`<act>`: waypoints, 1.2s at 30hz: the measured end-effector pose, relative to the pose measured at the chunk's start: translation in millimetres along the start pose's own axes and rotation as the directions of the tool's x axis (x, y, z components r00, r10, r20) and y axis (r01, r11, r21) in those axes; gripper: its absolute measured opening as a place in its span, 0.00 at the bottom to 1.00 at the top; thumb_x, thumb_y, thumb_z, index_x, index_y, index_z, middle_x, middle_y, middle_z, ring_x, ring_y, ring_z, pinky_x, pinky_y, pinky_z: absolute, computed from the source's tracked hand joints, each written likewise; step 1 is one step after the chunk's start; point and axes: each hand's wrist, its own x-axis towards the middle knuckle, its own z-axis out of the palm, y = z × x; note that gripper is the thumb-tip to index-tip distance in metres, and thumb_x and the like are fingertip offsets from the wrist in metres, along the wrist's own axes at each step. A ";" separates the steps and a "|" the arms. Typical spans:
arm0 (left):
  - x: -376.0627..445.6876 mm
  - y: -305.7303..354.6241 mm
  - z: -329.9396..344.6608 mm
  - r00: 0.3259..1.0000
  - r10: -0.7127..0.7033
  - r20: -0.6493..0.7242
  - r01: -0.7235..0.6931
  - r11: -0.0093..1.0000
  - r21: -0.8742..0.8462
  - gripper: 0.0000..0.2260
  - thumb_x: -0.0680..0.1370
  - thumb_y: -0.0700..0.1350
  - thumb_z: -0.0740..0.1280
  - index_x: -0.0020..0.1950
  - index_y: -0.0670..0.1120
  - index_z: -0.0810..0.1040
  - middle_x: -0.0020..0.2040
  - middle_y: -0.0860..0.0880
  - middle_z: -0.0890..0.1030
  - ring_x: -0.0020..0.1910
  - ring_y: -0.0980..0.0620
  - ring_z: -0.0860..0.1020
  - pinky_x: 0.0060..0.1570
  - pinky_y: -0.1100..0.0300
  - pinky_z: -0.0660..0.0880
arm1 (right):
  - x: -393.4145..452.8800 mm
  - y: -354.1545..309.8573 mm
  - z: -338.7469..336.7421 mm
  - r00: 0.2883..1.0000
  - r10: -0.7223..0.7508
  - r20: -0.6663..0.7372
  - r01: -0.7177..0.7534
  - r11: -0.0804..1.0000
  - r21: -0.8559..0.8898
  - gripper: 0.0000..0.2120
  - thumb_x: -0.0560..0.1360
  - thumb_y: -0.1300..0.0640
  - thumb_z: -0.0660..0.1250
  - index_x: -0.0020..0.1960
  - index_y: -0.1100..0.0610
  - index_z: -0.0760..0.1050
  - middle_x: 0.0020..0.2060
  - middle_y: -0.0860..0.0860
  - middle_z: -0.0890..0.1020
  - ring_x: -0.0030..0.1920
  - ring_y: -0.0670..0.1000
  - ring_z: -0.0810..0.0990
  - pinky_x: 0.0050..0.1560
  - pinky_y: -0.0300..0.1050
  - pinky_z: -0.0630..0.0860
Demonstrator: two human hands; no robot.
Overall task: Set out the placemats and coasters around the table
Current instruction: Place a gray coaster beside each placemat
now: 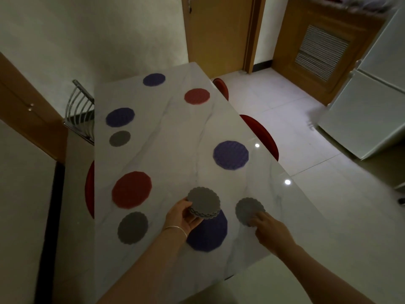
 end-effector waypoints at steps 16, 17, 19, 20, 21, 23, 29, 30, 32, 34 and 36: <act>-13.0 22.4 204.6 0.964 0.138 0.228 -0.133 0.990 -0.037 0.15 0.76 0.36 0.63 0.63 0.38 0.75 0.50 0.37 0.80 0.45 0.38 0.79 0.31 0.52 0.81 | 95.6 36.9 -195.5 0.922 -0.197 -0.334 0.305 0.902 0.307 0.18 0.72 0.44 0.67 0.60 0.45 0.72 0.63 0.47 0.73 0.62 0.49 0.70 0.59 0.43 0.71; -14.0 18.6 221.0 0.962 0.147 0.232 -0.134 0.989 -0.069 0.15 0.76 0.35 0.62 0.63 0.37 0.74 0.50 0.36 0.80 0.45 0.37 0.79 0.30 0.52 0.81 | 100.3 50.3 -200.4 0.919 -0.225 -0.324 0.326 0.897 0.300 0.16 0.72 0.46 0.67 0.59 0.46 0.73 0.62 0.47 0.73 0.61 0.49 0.71 0.59 0.43 0.73; -16.0 10.9 250.5 0.961 0.188 0.205 -0.166 0.979 -0.117 0.14 0.77 0.35 0.62 0.63 0.37 0.75 0.49 0.37 0.80 0.45 0.37 0.79 0.29 0.52 0.81 | 109.1 79.3 -210.8 0.906 -0.272 -0.325 0.373 0.875 0.308 0.15 0.73 0.48 0.67 0.59 0.48 0.74 0.59 0.48 0.75 0.57 0.48 0.73 0.58 0.41 0.74; -18.0 7.1 263.8 0.959 0.212 0.190 -0.189 0.973 -0.130 0.14 0.77 0.35 0.62 0.62 0.37 0.75 0.49 0.37 0.81 0.45 0.38 0.79 0.30 0.52 0.81 | 113.0 93.3 -217.4 0.895 -0.297 -0.332 0.403 0.857 0.321 0.15 0.74 0.49 0.67 0.59 0.48 0.74 0.58 0.48 0.76 0.55 0.47 0.74 0.56 0.37 0.73; -20.9 4.2 276.6 0.955 0.237 0.180 -0.214 0.967 -0.138 0.14 0.77 0.36 0.62 0.63 0.37 0.75 0.49 0.37 0.81 0.45 0.38 0.79 0.31 0.52 0.81 | 116.6 105.6 -224.8 0.882 -0.327 -0.340 0.437 0.838 0.327 0.15 0.74 0.49 0.67 0.59 0.48 0.74 0.57 0.48 0.77 0.54 0.45 0.74 0.54 0.32 0.70; -26.6 -0.9 299.5 0.945 0.289 0.157 -0.263 0.950 -0.167 0.15 0.77 0.38 0.63 0.63 0.37 0.75 0.51 0.37 0.81 0.46 0.38 0.80 0.33 0.51 0.81 | 122.5 126.4 -240.5 0.853 -0.398 -0.339 0.499 0.812 0.302 0.15 0.74 0.49 0.67 0.60 0.48 0.73 0.58 0.48 0.77 0.53 0.44 0.74 0.52 0.30 0.66; -34.4 -1.1 361.1 0.901 0.424 0.088 -0.401 0.894 -0.200 0.14 0.75 0.42 0.68 0.58 0.38 0.79 0.51 0.36 0.83 0.48 0.39 0.82 0.41 0.49 0.82 | 147.2 169.7 -291.0 0.777 -0.515 -0.362 0.611 0.755 0.239 0.13 0.76 0.46 0.62 0.58 0.50 0.74 0.52 0.50 0.79 0.47 0.46 0.77 0.50 0.37 0.75; -33.5 1.0 368.7 0.897 0.436 0.076 -0.414 0.887 -0.204 0.14 0.74 0.42 0.69 0.58 0.38 0.80 0.49 0.37 0.84 0.47 0.40 0.83 0.40 0.50 0.81 | 153.0 173.7 -296.8 0.762 -0.530 -0.371 0.627 0.746 0.223 0.13 0.76 0.46 0.62 0.58 0.50 0.74 0.51 0.50 0.79 0.47 0.46 0.77 0.49 0.36 0.74; -28.2 5.0 382.7 0.889 0.454 0.057 -0.433 0.875 -0.216 0.15 0.71 0.42 0.71 0.56 0.39 0.81 0.48 0.37 0.84 0.45 0.40 0.83 0.39 0.51 0.81 | 167.4 181.6 -306.8 0.741 -0.558 -0.373 0.650 0.735 0.193 0.13 0.76 0.46 0.62 0.58 0.49 0.74 0.51 0.49 0.79 0.46 0.46 0.77 0.48 0.36 0.73; -15.0 9.1 392.3 0.883 0.468 0.036 -0.448 0.863 -0.233 0.16 0.70 0.42 0.71 0.56 0.39 0.80 0.51 0.36 0.83 0.48 0.40 0.83 0.42 0.49 0.82 | 183.9 188.4 -312.8 0.734 -0.575 -0.362 0.662 0.725 0.192 0.13 0.76 0.46 0.63 0.58 0.48 0.74 0.50 0.48 0.79 0.44 0.45 0.76 0.47 0.36 0.74; 4.4 11.1 400.7 0.883 0.469 0.016 -0.449 0.854 -0.262 0.15 0.73 0.42 0.68 0.58 0.39 0.79 0.54 0.35 0.82 0.51 0.39 0.81 0.44 0.49 0.82 | 200.3 195.4 -314.6 0.739 -0.579 -0.345 0.663 0.715 0.222 0.12 0.75 0.46 0.63 0.57 0.47 0.75 0.48 0.48 0.80 0.42 0.45 0.76 0.45 0.37 0.75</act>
